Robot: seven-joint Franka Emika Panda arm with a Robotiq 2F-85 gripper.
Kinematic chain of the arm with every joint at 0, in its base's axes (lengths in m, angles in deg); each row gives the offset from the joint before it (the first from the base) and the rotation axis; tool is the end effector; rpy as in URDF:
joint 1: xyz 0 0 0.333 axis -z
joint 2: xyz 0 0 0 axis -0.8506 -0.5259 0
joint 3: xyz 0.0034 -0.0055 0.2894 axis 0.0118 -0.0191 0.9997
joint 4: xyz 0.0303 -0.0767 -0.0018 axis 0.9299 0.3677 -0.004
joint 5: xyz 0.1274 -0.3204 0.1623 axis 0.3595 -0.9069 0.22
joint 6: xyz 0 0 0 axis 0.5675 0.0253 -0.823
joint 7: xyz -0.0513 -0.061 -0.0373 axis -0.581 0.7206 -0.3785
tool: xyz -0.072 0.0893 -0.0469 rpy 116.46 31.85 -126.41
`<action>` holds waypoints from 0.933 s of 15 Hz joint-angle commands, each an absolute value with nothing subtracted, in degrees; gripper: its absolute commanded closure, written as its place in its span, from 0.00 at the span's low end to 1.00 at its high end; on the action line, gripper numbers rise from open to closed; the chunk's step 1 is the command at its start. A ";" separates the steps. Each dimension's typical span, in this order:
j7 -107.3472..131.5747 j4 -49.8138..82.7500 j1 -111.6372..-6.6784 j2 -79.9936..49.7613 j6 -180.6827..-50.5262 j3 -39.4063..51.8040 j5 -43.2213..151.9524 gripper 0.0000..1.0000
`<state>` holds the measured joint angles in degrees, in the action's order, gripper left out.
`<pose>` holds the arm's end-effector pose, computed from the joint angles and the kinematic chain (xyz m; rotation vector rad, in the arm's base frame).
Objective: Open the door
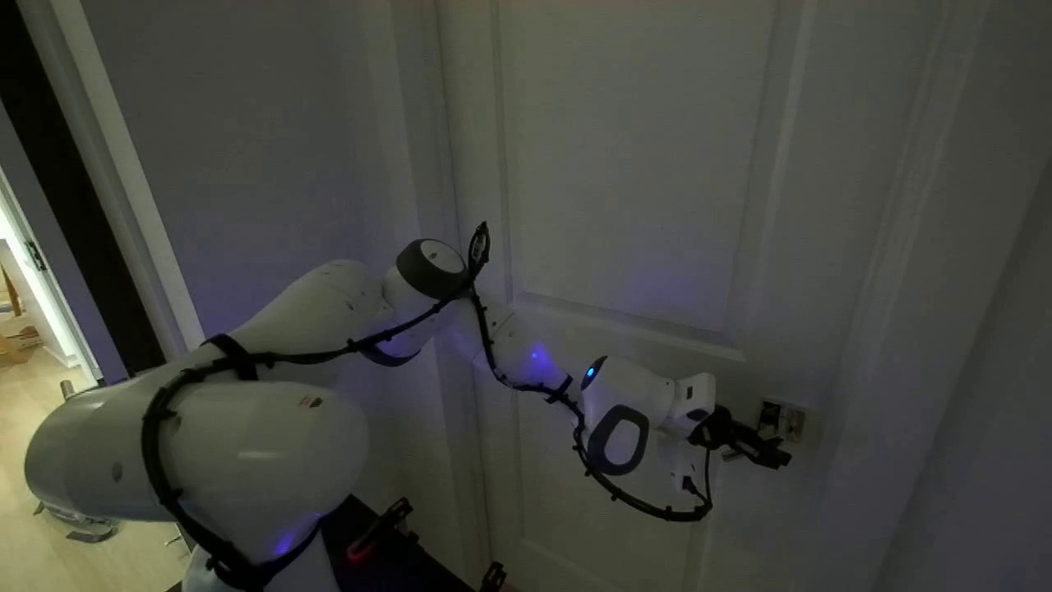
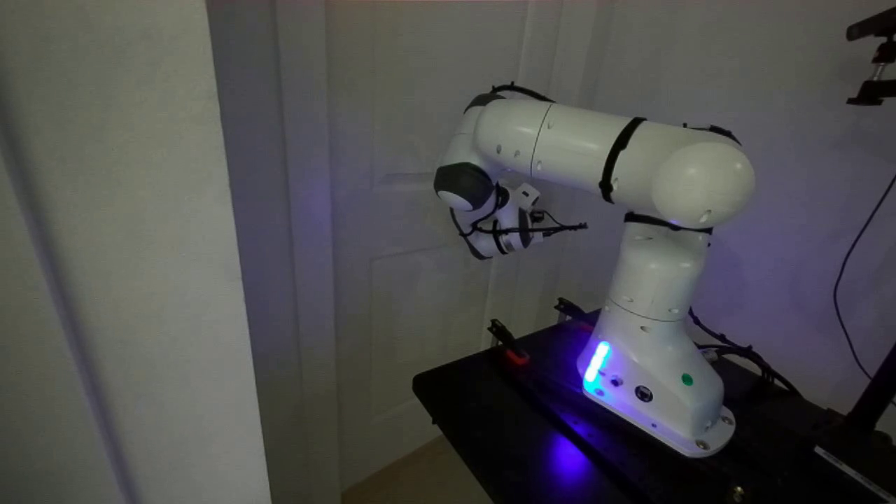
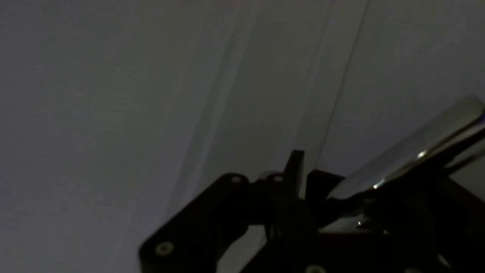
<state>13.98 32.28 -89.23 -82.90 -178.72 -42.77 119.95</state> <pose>0.5227 -0.2887 0.1073 1.9419 -0.8000 1.0115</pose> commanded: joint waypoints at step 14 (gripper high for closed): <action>14.75 21.13 -82.43 -82.94 -180.16 -41.31 128.36 0.99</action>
